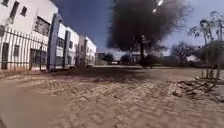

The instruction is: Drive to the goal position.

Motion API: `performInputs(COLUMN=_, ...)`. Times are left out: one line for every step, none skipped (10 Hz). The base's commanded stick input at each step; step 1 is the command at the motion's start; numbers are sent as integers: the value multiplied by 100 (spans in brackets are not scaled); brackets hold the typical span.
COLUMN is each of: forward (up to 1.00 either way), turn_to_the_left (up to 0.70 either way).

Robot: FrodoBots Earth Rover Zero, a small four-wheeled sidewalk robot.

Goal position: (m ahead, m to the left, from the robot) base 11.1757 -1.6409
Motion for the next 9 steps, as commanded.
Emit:
performInputs(forward=100, turn_to_the_left=0)
performInputs(forward=100, turn_to_the_left=0)
performInputs(forward=100, turn_to_the_left=0)
performInputs(forward=100, turn_to_the_left=0)
performInputs(forward=100, turn_to_the_left=0)
performInputs(forward=100, turn_to_the_left=0)
performInputs(forward=100, turn_to_the_left=0)
performInputs(forward=100, turn_to_the_left=0)
performInputs(forward=100, turn_to_the_left=0)
